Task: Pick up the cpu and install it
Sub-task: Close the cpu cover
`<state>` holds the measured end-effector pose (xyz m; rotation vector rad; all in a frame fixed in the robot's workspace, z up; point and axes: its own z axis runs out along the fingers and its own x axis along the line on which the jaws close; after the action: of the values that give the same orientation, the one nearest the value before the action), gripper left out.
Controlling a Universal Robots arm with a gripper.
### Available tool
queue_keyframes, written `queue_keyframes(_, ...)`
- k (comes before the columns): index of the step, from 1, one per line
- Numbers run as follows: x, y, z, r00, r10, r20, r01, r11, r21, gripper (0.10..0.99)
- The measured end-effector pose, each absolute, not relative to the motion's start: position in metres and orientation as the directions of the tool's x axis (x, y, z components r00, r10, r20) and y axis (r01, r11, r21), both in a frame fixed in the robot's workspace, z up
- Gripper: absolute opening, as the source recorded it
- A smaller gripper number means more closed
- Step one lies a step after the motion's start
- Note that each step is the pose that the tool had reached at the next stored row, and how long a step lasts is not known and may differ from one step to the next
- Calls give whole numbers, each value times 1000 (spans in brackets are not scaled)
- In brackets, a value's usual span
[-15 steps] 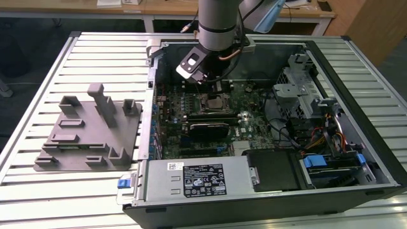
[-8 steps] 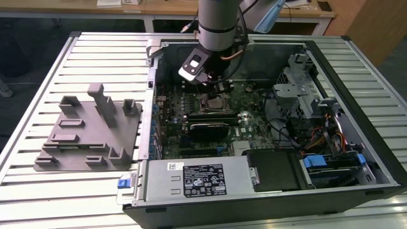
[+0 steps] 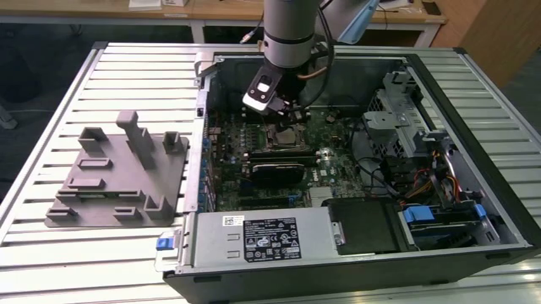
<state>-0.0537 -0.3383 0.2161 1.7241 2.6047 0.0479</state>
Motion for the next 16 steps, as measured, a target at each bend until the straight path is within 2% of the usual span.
queue_keyframes(16, -54, -338, 216, -638, 770, 2, 769, 638, 35, 106)
